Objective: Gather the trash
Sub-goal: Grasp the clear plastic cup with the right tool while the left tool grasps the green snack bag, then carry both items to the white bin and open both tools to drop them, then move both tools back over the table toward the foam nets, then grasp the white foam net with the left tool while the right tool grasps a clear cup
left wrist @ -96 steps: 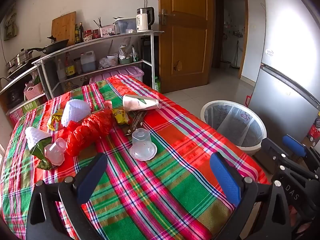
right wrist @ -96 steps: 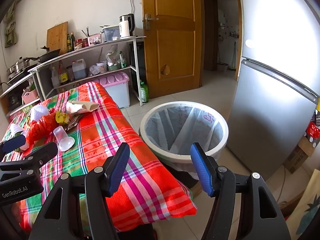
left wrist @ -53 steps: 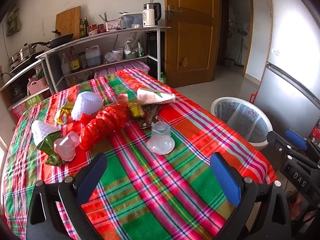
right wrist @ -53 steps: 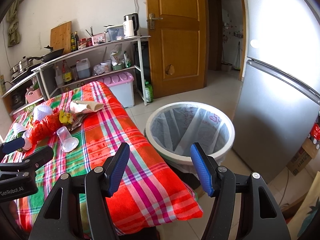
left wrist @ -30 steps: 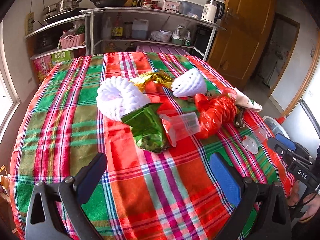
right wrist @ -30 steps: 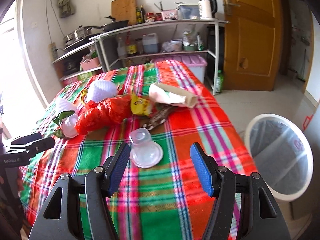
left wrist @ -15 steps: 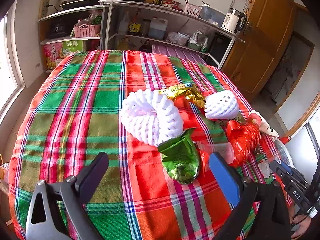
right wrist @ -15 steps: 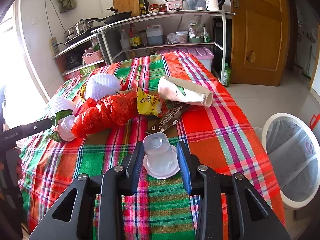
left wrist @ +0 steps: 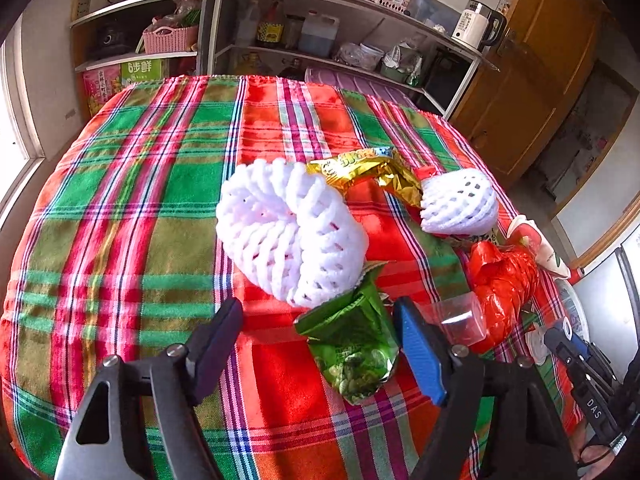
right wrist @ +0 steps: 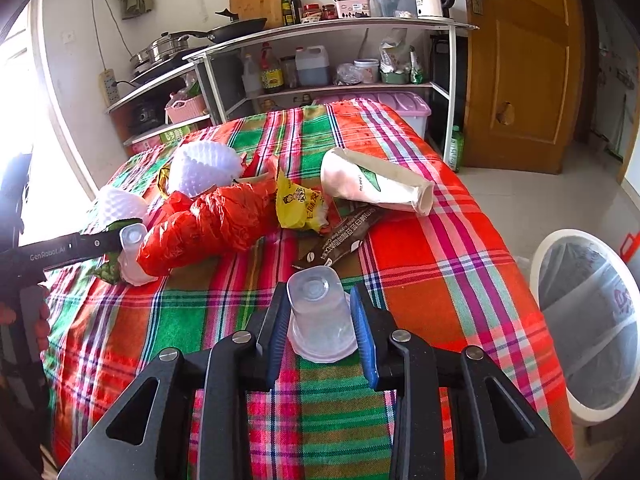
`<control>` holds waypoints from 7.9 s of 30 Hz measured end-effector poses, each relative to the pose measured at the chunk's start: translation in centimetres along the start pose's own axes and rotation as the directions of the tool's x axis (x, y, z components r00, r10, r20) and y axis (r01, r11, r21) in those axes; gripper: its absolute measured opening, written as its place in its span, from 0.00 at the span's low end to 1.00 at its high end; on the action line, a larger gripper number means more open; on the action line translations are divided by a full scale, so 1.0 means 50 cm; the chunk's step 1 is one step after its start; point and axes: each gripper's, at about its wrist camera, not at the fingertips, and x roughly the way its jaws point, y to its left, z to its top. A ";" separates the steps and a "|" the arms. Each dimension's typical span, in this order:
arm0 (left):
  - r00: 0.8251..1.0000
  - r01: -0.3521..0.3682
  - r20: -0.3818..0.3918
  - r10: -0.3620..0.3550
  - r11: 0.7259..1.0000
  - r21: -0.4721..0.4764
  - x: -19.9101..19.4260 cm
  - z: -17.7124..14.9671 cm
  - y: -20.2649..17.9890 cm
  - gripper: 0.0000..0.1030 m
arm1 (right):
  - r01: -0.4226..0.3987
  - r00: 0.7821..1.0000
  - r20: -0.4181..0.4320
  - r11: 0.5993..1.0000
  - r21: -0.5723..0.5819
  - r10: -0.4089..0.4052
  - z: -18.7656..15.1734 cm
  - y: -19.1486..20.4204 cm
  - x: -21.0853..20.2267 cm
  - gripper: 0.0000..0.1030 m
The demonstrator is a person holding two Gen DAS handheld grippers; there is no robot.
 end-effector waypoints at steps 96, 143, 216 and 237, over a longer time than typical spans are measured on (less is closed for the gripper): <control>0.911 0.412 -0.282 -0.301 0.707 0.575 0.127 -0.137 -0.836 0.69 | 0.391 0.918 -0.077 0.855 0.340 -0.389 -0.107 -0.538 -0.190 0.30; 0.980 0.102 0.127 -0.156 0.930 0.352 -0.096 -0.027 -0.362 0.79 | 0.177 0.968 0.146 0.967 0.184 -0.205 0.000 -0.225 -0.201 0.52; 0.999 -0.002 0.046 0.001 0.999 0.041 -0.001 0.063 0.048 0.50 | -0.317 0.949 -0.091 0.915 -0.251 0.303 0.053 0.284 0.091 0.31; 0.996 -0.003 0.086 -0.006 0.994 0.109 -0.039 0.046 0.010 0.38 | -0.310 0.949 -0.014 0.931 -0.194 0.314 0.058 0.251 0.040 0.31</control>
